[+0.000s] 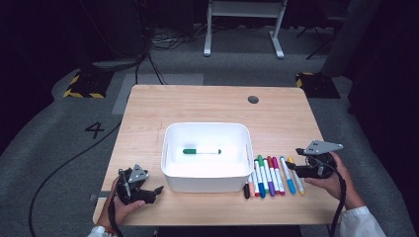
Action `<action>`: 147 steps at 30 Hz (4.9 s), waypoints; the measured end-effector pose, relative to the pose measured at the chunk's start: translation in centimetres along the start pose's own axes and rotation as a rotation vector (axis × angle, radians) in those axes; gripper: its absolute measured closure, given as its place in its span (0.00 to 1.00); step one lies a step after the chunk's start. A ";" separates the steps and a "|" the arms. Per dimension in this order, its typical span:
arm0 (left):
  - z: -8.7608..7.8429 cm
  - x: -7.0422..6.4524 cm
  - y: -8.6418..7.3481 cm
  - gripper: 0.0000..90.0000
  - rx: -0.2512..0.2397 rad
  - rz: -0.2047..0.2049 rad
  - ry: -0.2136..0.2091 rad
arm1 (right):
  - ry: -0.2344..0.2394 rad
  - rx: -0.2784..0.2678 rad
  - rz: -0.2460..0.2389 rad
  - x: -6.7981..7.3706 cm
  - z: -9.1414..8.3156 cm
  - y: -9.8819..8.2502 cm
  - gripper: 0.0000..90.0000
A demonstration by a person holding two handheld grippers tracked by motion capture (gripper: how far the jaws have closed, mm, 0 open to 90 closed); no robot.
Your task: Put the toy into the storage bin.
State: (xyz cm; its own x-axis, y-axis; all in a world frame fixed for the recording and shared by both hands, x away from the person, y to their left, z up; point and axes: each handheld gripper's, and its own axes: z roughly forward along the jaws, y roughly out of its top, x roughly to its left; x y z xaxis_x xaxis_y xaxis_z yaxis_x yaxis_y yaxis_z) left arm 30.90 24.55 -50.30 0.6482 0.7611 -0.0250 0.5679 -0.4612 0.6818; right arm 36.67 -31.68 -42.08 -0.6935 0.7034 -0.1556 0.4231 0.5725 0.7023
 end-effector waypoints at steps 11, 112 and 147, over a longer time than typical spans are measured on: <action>0.0 0.0 0.0 0.17 0.000 0.000 0.000 | -0.034 0.056 0.110 -1.7 3.0 -3.2 0.42; 0.0 0.0 0.0 0.17 0.000 -0.002 0.002 | 0.402 -0.105 -0.349 13.6 4.4 18.7 0.83; 0.0 -0.1 0.0 0.17 0.000 -0.006 0.002 | 0.476 0.098 -0.429 15.8 6.1 17.9 0.72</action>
State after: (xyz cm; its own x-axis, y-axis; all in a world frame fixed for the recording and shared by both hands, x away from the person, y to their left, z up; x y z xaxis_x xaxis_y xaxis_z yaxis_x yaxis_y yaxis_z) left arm 30.81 24.49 -50.30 0.6439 0.7647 -0.0273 0.5715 -0.4569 0.6817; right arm 36.88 -7.72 -36.21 -0.9859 0.1530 -0.0672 0.0868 0.8125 0.5765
